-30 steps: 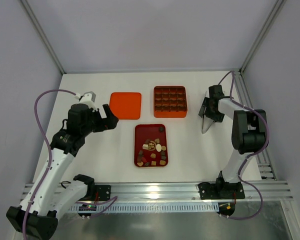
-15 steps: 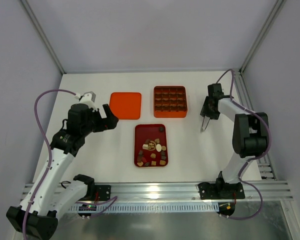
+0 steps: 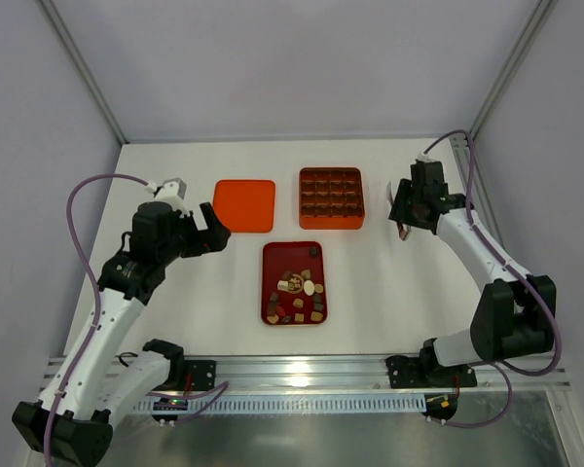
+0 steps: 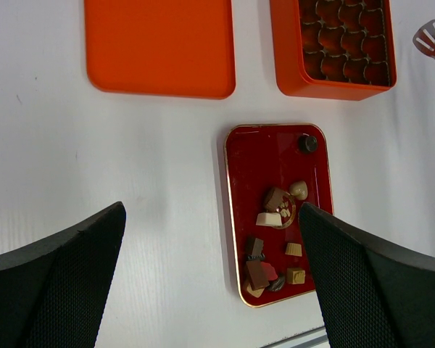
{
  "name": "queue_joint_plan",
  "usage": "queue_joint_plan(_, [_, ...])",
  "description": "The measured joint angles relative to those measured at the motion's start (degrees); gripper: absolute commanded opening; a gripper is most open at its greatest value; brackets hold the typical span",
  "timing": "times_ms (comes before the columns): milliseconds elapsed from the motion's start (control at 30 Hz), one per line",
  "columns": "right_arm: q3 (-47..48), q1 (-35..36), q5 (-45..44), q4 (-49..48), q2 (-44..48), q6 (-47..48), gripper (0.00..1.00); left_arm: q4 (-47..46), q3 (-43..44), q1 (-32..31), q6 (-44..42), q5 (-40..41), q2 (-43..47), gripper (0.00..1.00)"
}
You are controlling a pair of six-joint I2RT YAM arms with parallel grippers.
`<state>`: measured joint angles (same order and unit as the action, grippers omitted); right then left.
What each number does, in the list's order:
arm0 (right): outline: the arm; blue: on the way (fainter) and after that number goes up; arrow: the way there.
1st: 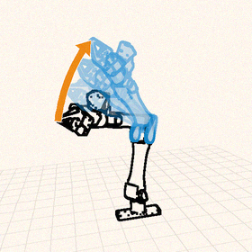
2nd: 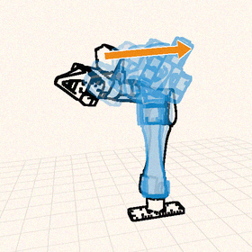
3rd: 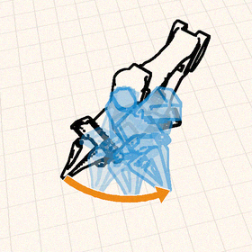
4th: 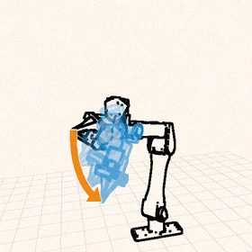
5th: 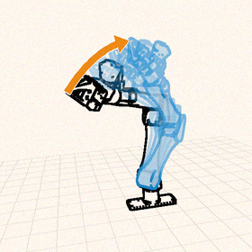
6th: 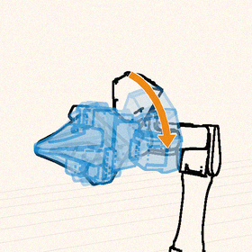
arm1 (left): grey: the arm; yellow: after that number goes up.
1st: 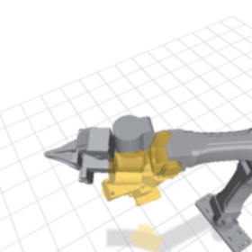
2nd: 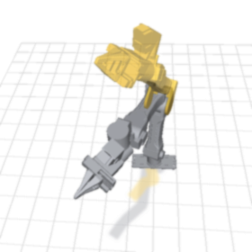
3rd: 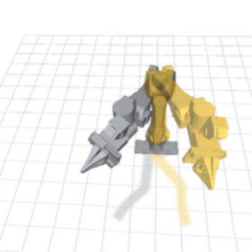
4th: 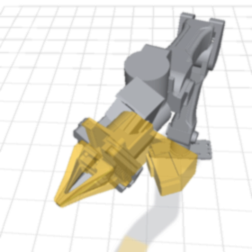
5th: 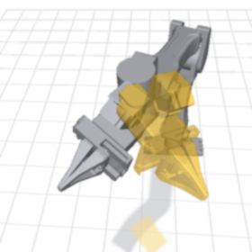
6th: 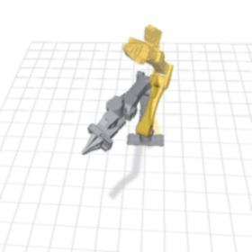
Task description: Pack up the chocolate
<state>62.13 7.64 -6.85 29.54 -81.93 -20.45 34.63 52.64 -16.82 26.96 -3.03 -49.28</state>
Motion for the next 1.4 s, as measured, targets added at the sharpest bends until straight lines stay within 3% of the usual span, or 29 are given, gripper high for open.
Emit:
queue_joint_plan(500, [-0.9, 11.6, 4.6, 12.7, 20.5, -0.7, 0.45, 0.1, 0.0, 0.0, 0.0, 0.0, 0.0, 1.0])
queue_joint_plan(767, [-0.9, 20.5, 9.7, 19.5, 26.5, -3.5, 0.42, 0.1, 0.0, 0.0, 0.0, 0.0, -0.3, 1.0])
queue_joint_plan(1133, [-1.7, 39.2, 11.3, 19.7, 21.9, -8.7, 0.41, 0.2, 0.0, 0.0, 0.0, 0.0, -0.6, 1.0])
queue_joint_plan(1400, [-1.7, 45.7, 12.0, 18.3, 15.1, -9.0, 0.41, 0.2, 0.0, 0.0, 0.0, 0.0, -0.6, 1.0])
